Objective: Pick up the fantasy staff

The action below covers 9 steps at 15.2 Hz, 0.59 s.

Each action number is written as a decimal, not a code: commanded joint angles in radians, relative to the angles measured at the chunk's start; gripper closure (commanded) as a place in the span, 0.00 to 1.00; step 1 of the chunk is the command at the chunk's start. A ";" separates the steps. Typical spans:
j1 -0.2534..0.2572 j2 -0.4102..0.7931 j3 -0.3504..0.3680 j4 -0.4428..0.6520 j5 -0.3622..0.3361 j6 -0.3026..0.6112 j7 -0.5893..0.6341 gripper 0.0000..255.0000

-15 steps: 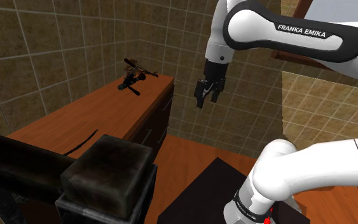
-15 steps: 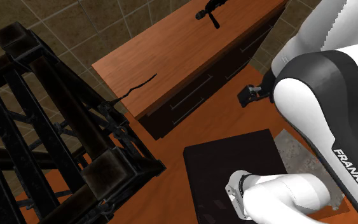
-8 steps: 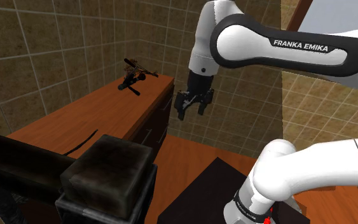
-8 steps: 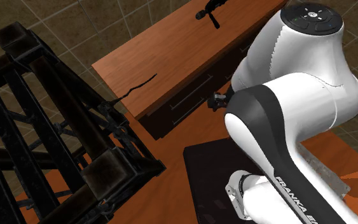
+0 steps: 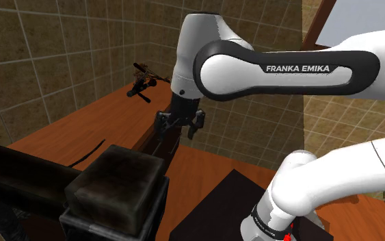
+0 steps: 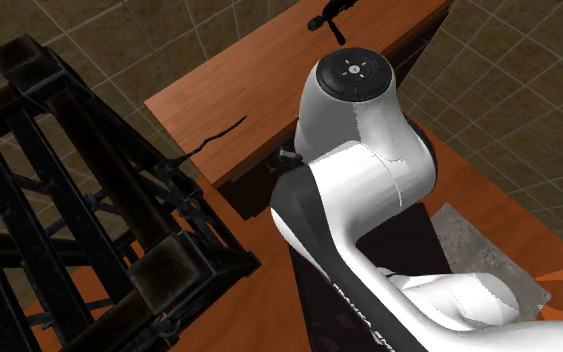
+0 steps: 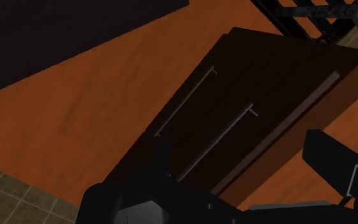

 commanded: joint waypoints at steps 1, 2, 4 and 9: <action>-0.014 0.049 0.060 0.027 0.009 0.047 0.085 0.00; -0.023 0.076 0.091 0.041 0.009 0.070 0.126 0.00; -0.046 0.136 0.153 0.074 0.000 0.117 0.210 0.00; -0.133 0.313 0.323 0.185 -0.085 0.219 0.445 0.00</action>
